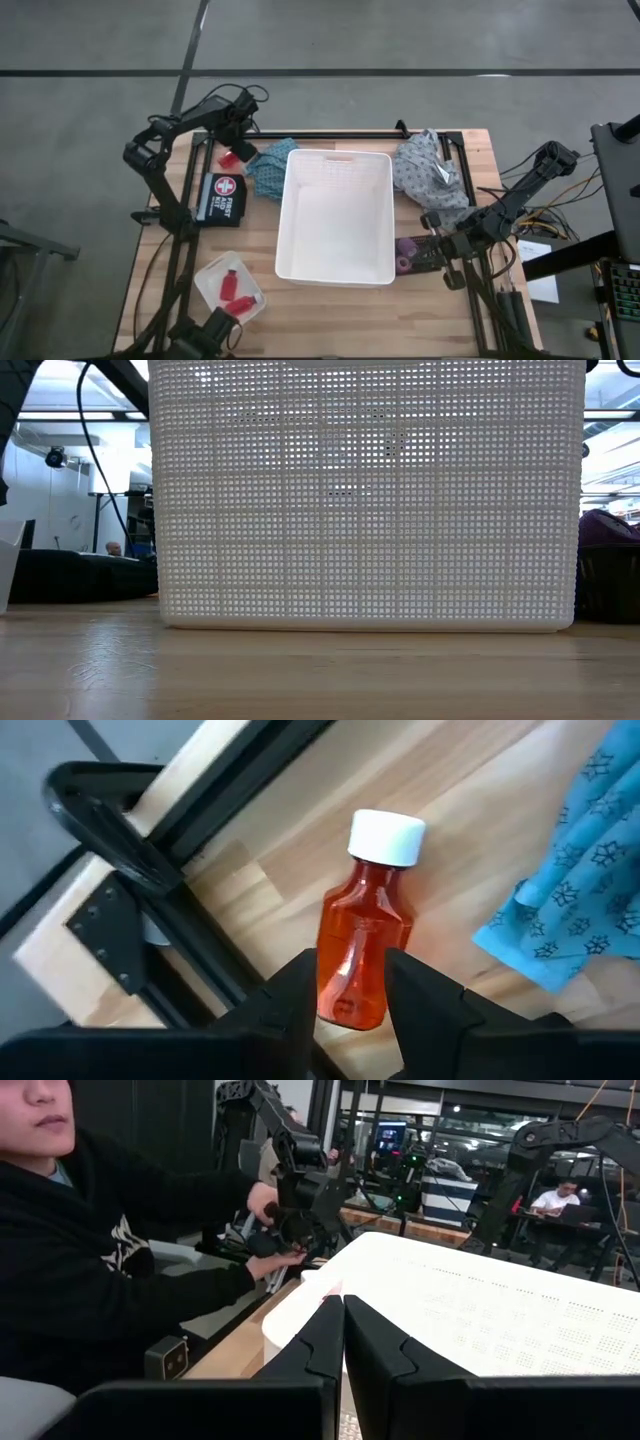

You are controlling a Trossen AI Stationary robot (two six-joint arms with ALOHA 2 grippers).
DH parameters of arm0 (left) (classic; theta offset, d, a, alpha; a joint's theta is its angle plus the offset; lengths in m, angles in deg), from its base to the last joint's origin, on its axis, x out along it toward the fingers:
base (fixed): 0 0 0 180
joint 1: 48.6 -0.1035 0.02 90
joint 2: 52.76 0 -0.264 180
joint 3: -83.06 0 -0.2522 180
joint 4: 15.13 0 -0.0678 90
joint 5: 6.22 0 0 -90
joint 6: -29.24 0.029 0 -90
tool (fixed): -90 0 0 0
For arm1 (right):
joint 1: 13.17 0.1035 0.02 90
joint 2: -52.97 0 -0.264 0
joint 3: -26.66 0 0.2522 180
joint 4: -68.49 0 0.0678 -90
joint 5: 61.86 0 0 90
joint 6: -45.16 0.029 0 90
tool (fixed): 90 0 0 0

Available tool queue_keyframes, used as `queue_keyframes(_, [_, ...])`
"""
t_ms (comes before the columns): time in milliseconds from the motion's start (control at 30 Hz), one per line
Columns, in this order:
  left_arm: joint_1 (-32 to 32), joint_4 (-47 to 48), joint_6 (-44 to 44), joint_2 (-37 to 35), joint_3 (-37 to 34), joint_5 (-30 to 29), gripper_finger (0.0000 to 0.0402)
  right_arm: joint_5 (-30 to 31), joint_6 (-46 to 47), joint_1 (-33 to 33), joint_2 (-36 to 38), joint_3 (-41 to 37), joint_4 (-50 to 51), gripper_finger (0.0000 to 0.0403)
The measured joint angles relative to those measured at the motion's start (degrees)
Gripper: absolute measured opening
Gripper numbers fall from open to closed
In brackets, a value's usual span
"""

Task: Pick & place medical supplies in basket/bin
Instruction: Put the orange bottle into the white bin

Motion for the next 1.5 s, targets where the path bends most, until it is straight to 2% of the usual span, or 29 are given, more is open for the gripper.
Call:
queue_keyframes(100, [0.0,-0.4,0.1,0.3,-0.3,3.1,0.012,0.0,0.0,0.0,0.0,0.0,0.0,0.0008])
queue_keyframes(267, [0.0,-2.2,0.7,2.6,-0.1,3.8,0.0122,0.0,0.0,0.0,0.0,0.0,0.0,0.0008])
queue_keyframes(367, [-0.1,-2.1,1.7,3.8,0.0,4.6,0.0137,0.0,0.0,0.0,0.0,0.0,0.0,0.0008])
queue_keyframes(767, [-1.9,-3.6,5.1,4.3,2.2,6.8,0.0279,0.0,0.0,0.0,0.0,0.0,0.0,0.0008])
queue_keyframes(967, [-2.0,-3.4,6.1,6.0,2.2,6.9,0.0326,0.0,0.0,0.0,0.0,0.0,0.0,0.0008])
queue_keyframes(1200, [-2.0,-3.2,7.0,9.7,2.9,6.7,0.0336,0.0,0.0,0.0,0.0,0.0,0.0,0.0008])
queue_keyframes(1500, [-2.1,-3.1,7.0,10.5,3.4,6.8,0.031,0.0,0.0,0.0,0.0,0.0,0.0,0.0008])
